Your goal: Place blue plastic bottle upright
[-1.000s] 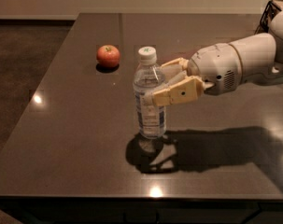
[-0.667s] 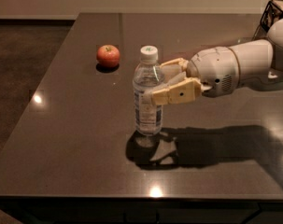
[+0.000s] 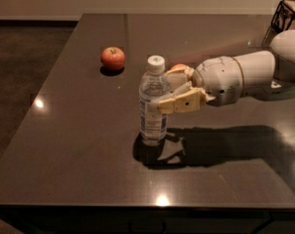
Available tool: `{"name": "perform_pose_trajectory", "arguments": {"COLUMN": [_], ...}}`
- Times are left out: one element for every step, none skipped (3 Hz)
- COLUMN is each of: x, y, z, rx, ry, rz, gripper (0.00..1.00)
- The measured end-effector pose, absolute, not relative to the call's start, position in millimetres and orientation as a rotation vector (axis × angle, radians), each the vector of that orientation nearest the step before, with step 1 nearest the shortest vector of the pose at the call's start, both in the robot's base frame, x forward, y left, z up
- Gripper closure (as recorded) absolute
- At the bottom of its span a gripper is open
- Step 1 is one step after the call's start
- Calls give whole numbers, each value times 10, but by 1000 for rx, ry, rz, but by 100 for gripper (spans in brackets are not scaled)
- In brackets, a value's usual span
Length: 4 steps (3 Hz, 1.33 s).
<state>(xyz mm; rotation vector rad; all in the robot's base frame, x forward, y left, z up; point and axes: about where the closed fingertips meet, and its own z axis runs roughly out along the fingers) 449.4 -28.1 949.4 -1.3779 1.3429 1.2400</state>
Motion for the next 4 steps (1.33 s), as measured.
{"name": "perform_pose_trajectory", "arguments": {"x": [4520,4532,4525,4518], "y": [-261,-252,-233,-212], "z": [9436,9398,9406,9416], "rx": [-1398,-1413,-1417,-1421], "ry": [1332,1327,1324,1321], "rz": [1233,1233,1234,1234], "gripper": [82,58,35,12]}}
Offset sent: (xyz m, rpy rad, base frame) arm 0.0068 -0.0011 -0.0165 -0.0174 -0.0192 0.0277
